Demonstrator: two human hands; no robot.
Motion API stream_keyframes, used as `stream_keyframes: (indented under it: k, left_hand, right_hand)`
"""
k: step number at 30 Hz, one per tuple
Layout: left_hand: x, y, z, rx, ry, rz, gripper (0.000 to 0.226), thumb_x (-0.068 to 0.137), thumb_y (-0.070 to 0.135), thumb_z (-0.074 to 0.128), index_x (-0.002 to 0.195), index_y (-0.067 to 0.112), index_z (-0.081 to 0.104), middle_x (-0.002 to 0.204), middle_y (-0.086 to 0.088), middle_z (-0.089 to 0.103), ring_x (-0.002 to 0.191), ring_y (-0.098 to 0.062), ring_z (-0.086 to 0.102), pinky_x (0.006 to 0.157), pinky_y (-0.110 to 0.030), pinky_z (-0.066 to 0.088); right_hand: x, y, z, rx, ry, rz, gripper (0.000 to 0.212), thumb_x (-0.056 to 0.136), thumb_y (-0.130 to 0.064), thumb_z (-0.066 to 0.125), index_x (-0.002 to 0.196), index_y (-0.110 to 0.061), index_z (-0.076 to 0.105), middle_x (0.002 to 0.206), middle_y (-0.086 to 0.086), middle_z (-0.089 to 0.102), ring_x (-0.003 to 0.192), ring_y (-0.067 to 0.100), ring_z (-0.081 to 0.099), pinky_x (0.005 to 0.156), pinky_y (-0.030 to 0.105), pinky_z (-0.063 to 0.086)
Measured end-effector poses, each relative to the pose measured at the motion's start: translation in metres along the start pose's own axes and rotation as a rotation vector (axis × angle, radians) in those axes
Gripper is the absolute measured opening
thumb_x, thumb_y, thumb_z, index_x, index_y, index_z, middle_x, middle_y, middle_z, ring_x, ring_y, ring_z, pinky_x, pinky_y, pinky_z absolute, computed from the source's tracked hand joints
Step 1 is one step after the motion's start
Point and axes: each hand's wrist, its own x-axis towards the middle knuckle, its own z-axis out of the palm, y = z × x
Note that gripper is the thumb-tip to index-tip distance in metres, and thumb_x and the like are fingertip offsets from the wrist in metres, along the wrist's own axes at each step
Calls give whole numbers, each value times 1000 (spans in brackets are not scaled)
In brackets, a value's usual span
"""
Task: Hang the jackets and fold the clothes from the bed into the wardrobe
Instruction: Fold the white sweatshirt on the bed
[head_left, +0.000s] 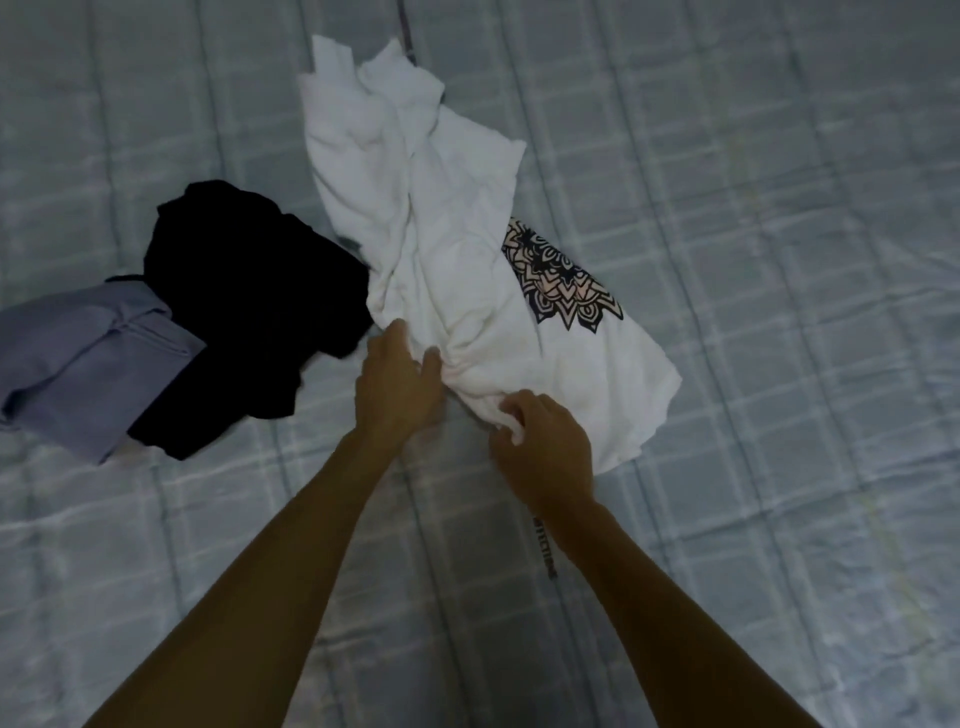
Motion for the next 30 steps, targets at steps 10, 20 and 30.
stream_keyframes:
  k: [10,20,30]
  left_hand:
    - [-12,17,5,-510,18,-353,34,95,21,51,127,9,46,122,-7,55,103,-21,55,93,-37,49]
    - [-155,-34,-37,-200,-149,-61,54,92,37,56,141,27,35,123,13,49,106,-6,51,80,-16,39]
    - [-283,-32,-52,-280,-141,5,57,84,48,53,134,24,43,116,14,55,101,-6,58,74,-7,43]
  right_hand:
    - [-24,-13,-11,10,-212,75,23,79,-32,63,99,-22,59,93,-5,62,82,12,55,70,22,38]
    - [-116,-44,-19,-149,-794,-26,29,85,-26,61,113,-18,59,114,-1,61,106,16,57,97,28,43]
    - [-191,-74,-59,199,-401,236,49,95,-45,47,129,-9,49,123,5,59,113,21,55,88,23,36]
